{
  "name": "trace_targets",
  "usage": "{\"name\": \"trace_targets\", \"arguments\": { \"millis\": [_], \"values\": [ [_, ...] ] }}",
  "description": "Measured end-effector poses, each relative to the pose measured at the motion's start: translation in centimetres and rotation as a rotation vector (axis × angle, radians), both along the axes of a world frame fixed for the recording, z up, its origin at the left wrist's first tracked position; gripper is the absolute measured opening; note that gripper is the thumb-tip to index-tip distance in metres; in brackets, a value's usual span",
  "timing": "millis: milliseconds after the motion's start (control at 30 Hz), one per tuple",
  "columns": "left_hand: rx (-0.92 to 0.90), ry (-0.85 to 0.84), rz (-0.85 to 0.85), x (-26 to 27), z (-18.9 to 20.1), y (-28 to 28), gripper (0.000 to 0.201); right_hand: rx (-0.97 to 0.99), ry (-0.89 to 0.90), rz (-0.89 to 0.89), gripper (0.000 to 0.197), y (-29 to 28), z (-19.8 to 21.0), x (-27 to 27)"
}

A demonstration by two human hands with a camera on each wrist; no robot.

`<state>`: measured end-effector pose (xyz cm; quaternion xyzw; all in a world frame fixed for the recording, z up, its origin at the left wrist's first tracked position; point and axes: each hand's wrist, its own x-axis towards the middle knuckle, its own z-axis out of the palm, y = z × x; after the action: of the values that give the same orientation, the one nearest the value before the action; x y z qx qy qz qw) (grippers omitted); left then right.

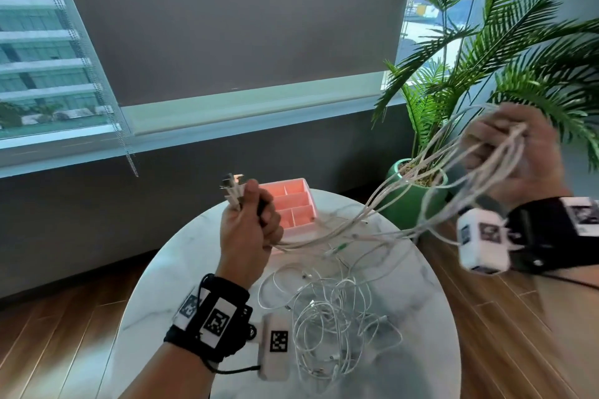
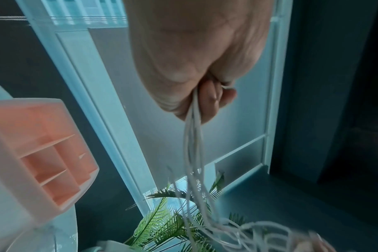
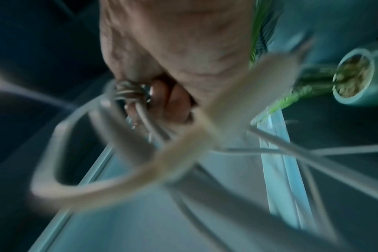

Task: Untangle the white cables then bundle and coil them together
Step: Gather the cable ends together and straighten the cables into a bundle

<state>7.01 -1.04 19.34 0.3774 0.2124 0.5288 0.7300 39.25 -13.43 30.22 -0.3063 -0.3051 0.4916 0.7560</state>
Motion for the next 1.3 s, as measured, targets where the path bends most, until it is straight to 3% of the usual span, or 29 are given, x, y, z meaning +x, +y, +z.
{"name": "trace_targets", "arguments": {
  "millis": [67,100,200,267,333,500,600,733,800,867,933,1000,1067,1133,1300],
  "values": [
    [-0.056,-0.08,0.05,-0.5,-0.1,0.6,0.04,-0.122,-0.093,0.061,0.026,-2.2,0.2,3.6],
    [-0.068,-0.098,0.068,-0.7,-0.2,0.8,0.041,-0.283,-0.224,-0.049,0.025,-3.1,-0.3,5.6],
    [-0.078,-0.082,0.089,-1.0,-0.9,1.2,0.041,-0.691,-0.804,-0.308,0.039,-5.4,-4.1,10.3],
    [-0.087,-0.05,0.072,-0.8,-1.8,1.2,0.041,-0.912,-1.157,-0.313,0.032,-6.8,-7.1,11.7],
    [-0.105,-0.009,0.031,-0.2,-3.2,0.8,0.041,-1.115,-1.363,-0.25,0.023,-7.8,-11.0,12.7],
    [-0.13,0.115,-0.093,1.6,-6.5,-1.4,0.04,-1.406,-1.436,-0.322,0.022,-9.7,-21.9,12.1],
    [-0.167,0.168,-0.102,1.8,-7.9,-2.2,0.042,-1.519,-1.432,-0.227,0.015,-10.2,-25.3,9.4],
    [-0.231,0.179,-0.085,1.8,-8.4,-2.3,0.047,-1.741,-1.479,-0.149,0.059,-7.7,-26.6,6.4],
    [-0.254,0.173,-0.09,1.9,-8.3,-2.4,0.048,-1.556,-1.529,-0.201,0.065,-4.7,-25.8,3.9],
    [-0.267,0.165,-0.091,2.2,-8.1,-2.5,0.049,-1.068,-1.487,-0.248,0.058,-1.3,-24.0,-0.1],
    [-0.268,0.156,-0.078,2.6,-7.8,-2.6,0.049,-0.602,-1.319,-0.098,0.048,1.4,-21.3,-6.5],
    [-0.258,0.153,-0.041,2.6,-7.7,-2.6,0.048,-0.381,-1.204,0.163,0.049,2.8,-19.4,-12.9],
    [-0.255,0.158,0.015,2.2,-7.6,-2.4,0.048,-0.323,-1.087,0.303,0.04,3.7,-19.3,-17.5],
    [-0.275,0.139,0.1,1.2,-7.6,-1.7,0.047,-0.337,-1.061,0.327,0.024,4.1,-20.3,-19.8],
    [-0.31,0.055,0.282,-2.7,-7.6,0.8,0.046,-0.306,-1.531,0.344,0.038,4.0,-23.4,-18.4]
  ]
}}
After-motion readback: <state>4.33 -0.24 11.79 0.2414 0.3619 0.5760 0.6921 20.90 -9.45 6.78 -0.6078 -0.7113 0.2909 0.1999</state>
